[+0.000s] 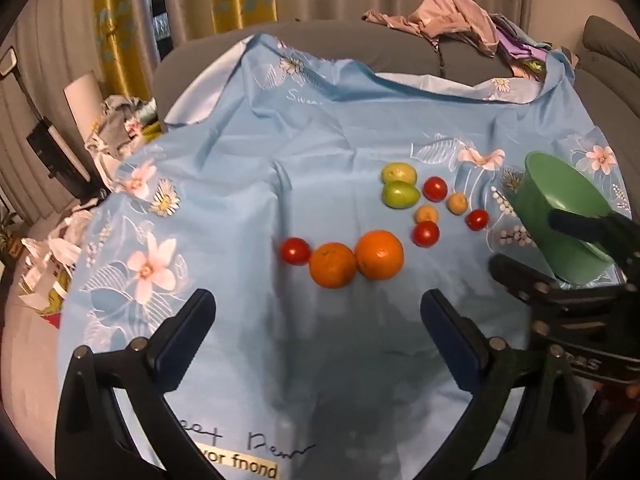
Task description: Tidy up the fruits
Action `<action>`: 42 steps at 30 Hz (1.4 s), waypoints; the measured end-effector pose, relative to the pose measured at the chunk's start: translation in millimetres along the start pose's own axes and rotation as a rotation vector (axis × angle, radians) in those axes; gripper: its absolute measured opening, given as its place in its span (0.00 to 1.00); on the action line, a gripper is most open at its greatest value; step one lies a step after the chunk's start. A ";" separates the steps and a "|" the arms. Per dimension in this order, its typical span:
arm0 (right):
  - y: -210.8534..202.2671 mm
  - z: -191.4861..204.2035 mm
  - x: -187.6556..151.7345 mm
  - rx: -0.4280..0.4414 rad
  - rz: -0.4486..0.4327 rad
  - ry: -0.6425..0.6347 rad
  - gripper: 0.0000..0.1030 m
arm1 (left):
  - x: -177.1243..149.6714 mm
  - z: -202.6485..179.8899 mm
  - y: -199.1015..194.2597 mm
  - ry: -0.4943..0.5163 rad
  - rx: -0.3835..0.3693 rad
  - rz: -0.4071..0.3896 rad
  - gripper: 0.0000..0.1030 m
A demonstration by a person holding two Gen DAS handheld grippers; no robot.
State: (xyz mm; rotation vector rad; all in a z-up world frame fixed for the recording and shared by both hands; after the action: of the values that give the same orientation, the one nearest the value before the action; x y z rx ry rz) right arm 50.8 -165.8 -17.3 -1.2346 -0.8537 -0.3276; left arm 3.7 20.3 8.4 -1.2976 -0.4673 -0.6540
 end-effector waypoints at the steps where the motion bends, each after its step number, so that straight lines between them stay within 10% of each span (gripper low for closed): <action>1: -5.4 1.3 -0.3 0.013 0.012 0.005 0.84 | 0.9 0.2 -2.3 0.001 0.003 -0.004 1.00; 42: -57.5 -11.9 3.0 0.047 -0.020 0.047 0.84 | 6.0 -7.9 -31.1 0.035 -0.008 -0.050 1.00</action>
State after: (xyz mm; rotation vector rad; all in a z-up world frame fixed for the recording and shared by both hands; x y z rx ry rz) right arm 20.4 -195.2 23.6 -1.1710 -0.8293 -0.3493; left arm -13.2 7.4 33.1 -1.2827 -0.4703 -0.7203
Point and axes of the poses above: each gripper's, at about its wrist camera, not at the fingertips, and y roughly the way its jaws point, z to its left, x to its top, the point moved 4 cm from there along y, roughly the way its jaws point, and after that the axes turned 15 degrees about y, right-handed, at the moved point
